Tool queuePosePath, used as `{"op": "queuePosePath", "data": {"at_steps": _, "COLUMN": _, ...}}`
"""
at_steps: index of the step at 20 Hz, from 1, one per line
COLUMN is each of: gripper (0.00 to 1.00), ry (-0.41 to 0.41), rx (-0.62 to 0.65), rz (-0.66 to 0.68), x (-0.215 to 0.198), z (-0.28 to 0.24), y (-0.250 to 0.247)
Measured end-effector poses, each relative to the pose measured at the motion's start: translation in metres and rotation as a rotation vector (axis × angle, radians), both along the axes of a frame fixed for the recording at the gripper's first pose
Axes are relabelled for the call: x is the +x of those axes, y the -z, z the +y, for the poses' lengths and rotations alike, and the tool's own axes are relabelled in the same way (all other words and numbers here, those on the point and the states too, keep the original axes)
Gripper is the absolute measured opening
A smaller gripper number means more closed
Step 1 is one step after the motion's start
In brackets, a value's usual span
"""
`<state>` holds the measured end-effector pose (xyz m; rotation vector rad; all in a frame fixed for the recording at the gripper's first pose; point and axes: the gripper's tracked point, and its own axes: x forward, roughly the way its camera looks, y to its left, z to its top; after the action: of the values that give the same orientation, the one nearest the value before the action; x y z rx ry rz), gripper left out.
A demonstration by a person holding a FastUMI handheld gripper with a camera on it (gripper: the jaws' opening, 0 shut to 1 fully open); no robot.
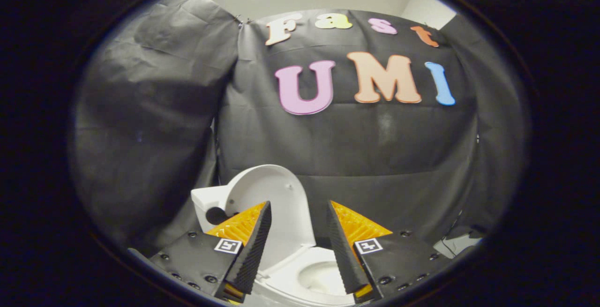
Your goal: Open the toilet lid.
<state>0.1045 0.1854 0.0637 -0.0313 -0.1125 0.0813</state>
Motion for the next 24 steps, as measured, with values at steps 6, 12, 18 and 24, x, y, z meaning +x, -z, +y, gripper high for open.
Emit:
{"op": "queuePosePath", "data": {"at_steps": 6, "gripper": 0.73, "ry": 0.067, "rx": -0.061, "rz": 0.113, "x": -0.031, "z": -0.090, "y": 0.045}}
{"op": "queuePosePath", "data": {"at_steps": 12, "gripper": 0.72, "ry": 0.063, "rx": -0.110, "rz": 0.152, "x": -0.064, "z": -0.146, "y": 0.071}}
{"op": "queuePosePath", "data": {"at_steps": 18, "gripper": 0.72, "ry": 0.101, "rx": -0.055, "rz": 0.167, "x": -0.073, "z": -0.181, "y": 0.079}}
{"op": "queuePosePath", "data": {"at_steps": 24, "gripper": 0.71, "ry": 0.071, "rx": -0.014, "rz": 0.194, "x": -0.079, "z": -0.176, "y": 0.081}}
